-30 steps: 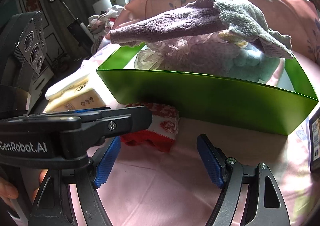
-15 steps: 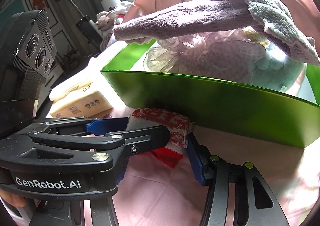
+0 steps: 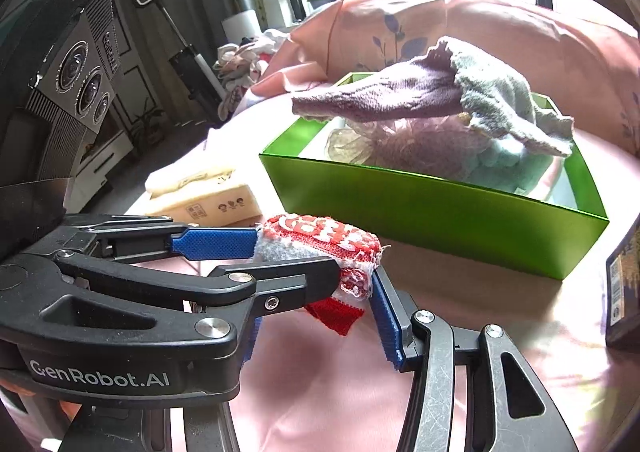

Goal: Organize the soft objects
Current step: 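Close both grippers on the red-and-white knitted sock and lift it, then carry the red-and-white sock over the green box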

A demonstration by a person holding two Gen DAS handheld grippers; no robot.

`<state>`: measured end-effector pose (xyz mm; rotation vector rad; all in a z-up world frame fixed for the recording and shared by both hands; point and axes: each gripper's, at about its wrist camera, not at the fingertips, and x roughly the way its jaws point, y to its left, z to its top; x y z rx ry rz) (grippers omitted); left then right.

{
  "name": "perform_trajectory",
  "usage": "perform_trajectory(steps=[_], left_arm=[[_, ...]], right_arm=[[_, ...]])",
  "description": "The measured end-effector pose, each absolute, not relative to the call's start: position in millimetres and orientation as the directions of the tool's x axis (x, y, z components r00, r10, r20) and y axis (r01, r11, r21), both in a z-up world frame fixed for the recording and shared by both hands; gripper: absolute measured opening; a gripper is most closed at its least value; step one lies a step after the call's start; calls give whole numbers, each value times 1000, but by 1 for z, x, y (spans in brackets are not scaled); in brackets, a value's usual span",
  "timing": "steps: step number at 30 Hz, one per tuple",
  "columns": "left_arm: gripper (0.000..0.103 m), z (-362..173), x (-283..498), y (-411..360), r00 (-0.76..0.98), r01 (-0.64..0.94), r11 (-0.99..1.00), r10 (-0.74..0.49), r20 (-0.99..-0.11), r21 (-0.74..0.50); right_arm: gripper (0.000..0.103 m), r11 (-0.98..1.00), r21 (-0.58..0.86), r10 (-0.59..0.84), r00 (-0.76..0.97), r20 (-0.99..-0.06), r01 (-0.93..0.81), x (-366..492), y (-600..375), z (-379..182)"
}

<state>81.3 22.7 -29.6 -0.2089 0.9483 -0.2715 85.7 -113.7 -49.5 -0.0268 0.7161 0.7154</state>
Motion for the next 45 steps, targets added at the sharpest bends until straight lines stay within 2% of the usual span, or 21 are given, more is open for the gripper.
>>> perform_trajectory(steps=[8,18,45], left_arm=[[54,6,41,-19,608,239,952,-299,-736,-190],[54,31,18,-50,631,290,947,-296,-717,-137],[54,33,27,-98,613,351,935,-273,-741,-54]], right_arm=[[52,790,172,581,627,-520,-589,39,-149,-19],[52,806,174,575,677,-459,-566,12,-181,-1],[52,813,245,581,703,-411,-529,16,-224,-10]])
